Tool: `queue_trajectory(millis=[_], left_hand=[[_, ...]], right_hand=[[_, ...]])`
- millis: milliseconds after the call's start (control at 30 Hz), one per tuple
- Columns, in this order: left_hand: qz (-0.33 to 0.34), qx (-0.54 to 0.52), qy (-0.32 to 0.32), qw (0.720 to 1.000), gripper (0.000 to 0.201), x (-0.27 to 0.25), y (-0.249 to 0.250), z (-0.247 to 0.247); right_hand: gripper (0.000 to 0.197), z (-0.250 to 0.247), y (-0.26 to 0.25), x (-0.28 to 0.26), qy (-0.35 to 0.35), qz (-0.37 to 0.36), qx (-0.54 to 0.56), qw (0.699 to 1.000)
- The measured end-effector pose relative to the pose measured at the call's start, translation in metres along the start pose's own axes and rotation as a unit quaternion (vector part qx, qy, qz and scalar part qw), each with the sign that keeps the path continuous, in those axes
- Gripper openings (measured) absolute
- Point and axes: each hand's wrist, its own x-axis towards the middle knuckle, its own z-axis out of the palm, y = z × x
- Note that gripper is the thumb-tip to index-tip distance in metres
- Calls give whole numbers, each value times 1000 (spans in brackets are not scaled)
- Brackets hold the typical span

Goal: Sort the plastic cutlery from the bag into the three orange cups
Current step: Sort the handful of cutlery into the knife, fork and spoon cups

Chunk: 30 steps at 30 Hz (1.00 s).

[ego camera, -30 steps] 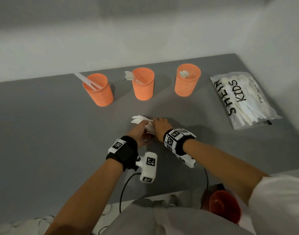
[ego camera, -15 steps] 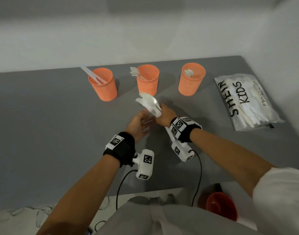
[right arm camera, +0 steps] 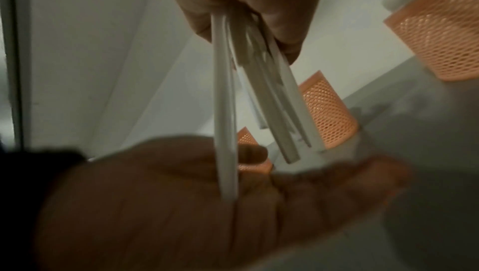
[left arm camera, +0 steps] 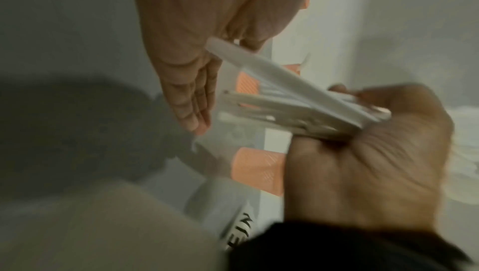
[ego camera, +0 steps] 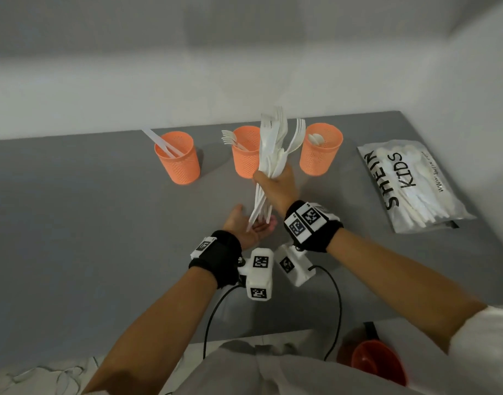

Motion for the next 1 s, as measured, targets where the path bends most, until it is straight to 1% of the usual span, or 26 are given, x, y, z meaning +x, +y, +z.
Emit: queue_trajectory(millis=[67,167,200,300,333,400,467,533,600,633,700,767,833,900,933,1000], left_hand=[[24,11,-2,1000,53,-6,7,14],[54,17,-10,998,40,-14,12,30],[56,20,-8,998,39,-15,13,31],[29,48,-15,998,37,-18,11,25],[36,54,-23,998,36,-17,11,23],[61,80,-45,994,33,-18,13,24],[69,112,-68,989,32,-23,13,28],[72,141,-58,986,37,-24,11,28],[89,199,-39,975,45,-19,6,23],[94,225,-40,969,49,-17,3,20],[86,267,-56,958,53,-16,1,12],[81,293,-96,948,44,-17,3,2],[86,273,-150,946,31,-20,7,-7],[88,251,-177,948,30,-24,10,-7],[92,270,-186,940,31,-26,11,-4],[118,353,-180,910,21,-31,8,4]], right_hand=[[34,5,3,-7,17,-4,37,999],[28,10,1,-15,42,-16,63,997],[25,11,-1,-14,53,-20,69,996],[22,9,-9,-11,67,-36,93,993],[22,9,-9,-11,65,-37,91,993],[21,9,-6,-15,59,-28,83,994],[22,11,-3,-18,47,-21,78,996],[15,10,-4,-18,19,-10,80,997],[19,7,-5,-16,-2,13,83,996],[21,5,-5,-15,-7,32,84,996],[18,0,-2,-11,-5,69,91,993],[12,-5,0,-8,-14,90,93,991],[10,-10,-1,-7,-37,97,73,992],[10,-13,-2,-10,-48,99,42,993],[11,-12,-3,-14,-53,97,30,993],[13,-8,-1,-21,-73,76,23,994]])
